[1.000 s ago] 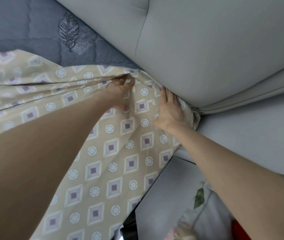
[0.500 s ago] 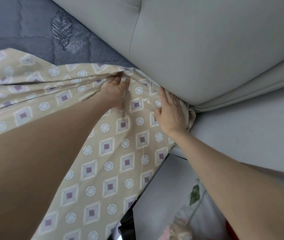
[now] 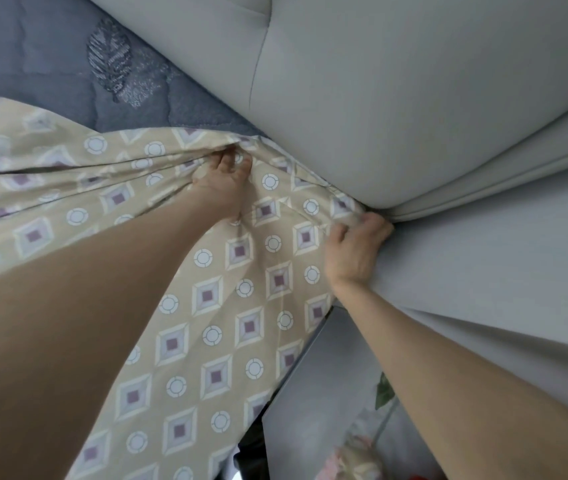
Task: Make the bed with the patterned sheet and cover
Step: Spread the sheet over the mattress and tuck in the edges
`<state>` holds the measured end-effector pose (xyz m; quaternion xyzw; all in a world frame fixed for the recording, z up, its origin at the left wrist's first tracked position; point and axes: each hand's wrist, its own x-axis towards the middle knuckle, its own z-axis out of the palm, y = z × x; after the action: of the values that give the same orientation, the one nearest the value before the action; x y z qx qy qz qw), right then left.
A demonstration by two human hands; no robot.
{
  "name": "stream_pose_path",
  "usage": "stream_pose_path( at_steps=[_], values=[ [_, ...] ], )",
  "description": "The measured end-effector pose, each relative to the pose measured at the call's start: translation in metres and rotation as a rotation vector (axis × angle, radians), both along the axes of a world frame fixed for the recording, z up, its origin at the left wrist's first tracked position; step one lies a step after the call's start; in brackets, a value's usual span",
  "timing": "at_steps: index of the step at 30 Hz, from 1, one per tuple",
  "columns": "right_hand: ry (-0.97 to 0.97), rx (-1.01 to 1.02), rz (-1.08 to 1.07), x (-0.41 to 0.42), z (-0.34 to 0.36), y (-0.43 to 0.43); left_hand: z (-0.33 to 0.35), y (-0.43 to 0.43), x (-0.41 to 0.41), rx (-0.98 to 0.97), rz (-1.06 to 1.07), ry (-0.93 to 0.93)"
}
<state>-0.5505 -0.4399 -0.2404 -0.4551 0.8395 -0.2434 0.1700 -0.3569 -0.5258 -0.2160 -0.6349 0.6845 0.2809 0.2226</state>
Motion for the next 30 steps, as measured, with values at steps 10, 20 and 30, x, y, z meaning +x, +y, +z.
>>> stream_pose_path(
  at_steps=[10,20,30],
  values=[
    [-0.181,0.447,-0.186,-0.013,0.003,-0.030,0.013,0.007,0.001,-0.011,-0.018,0.035],
    [0.148,0.089,0.632,0.061,0.045,0.005,-0.015,0.123,0.084,-0.395,-0.027,0.216],
    [0.108,0.195,1.137,0.225,0.073,-0.089,-0.017,0.188,0.173,-0.418,0.075,0.154]
  ],
)
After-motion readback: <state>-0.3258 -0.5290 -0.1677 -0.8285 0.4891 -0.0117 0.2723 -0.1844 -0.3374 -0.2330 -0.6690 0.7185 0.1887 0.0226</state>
